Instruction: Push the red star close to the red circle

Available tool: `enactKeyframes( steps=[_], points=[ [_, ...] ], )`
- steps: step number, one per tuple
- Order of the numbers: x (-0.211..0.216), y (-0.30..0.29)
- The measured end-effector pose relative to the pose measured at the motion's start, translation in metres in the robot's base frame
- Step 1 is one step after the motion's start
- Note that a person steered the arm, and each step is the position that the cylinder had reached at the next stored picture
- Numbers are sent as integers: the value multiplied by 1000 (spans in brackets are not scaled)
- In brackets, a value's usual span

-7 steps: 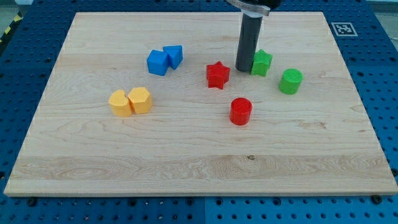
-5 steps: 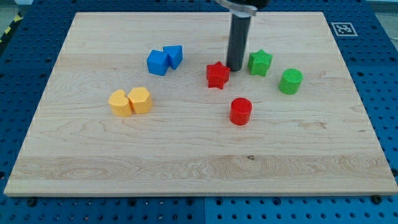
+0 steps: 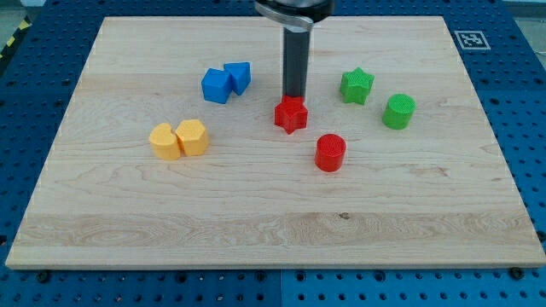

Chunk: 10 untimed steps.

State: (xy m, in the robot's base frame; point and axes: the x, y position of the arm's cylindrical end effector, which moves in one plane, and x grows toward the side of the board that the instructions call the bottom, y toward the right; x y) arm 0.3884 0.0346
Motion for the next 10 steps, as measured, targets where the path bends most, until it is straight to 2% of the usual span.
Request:
enactKeyframes(
  steps=[1, 5, 7, 8, 10],
  points=[
    [0, 13],
    [-8, -89],
    [2, -83],
    [19, -71],
    [19, -33]
  ],
)
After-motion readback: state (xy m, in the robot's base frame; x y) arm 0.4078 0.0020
